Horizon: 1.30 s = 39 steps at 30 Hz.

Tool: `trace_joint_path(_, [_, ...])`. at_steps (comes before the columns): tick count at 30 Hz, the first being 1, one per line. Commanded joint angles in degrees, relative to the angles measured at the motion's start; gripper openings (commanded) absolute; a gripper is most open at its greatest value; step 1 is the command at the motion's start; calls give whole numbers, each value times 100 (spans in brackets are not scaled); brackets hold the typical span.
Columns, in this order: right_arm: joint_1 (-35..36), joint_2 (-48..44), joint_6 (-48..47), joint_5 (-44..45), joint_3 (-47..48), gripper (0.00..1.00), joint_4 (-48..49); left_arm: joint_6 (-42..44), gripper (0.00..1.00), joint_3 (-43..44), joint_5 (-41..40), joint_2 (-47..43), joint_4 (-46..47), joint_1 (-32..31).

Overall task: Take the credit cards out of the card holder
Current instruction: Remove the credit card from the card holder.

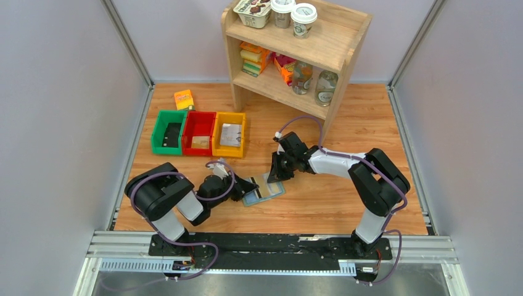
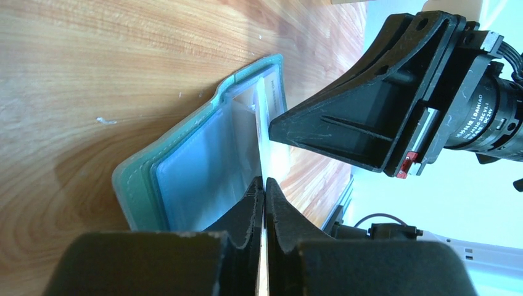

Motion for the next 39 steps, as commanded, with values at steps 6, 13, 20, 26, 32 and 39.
trace_joint_path(6, [42,344,-271,650,-199,6,-592,84,0,-205,-122,-857,-336,5])
trace_joint_path(13, [42,327,-271,641,-181,6,-592,610,0,145,-561,-2831,-3218,5])
trace_joint_path(20, [60,134,-306,650,-137,7,-531,1560,0,1165,-1379,-4784,-6964,5])
trace_joint_path(26, [261,-481,-578,1115,38,14,-636,1377,0,2254,-1836,-5147,-9012,5])
trace_joint_path(32, [481,-1473,-1026,1704,109,30,-496,1086,0,3423,-2065,-4919,-10499,5])
trace_joint_path(39, [1148,-2756,-2299,2609,-171,60,258,885,0,4119,-1793,-4647,-10711,23])
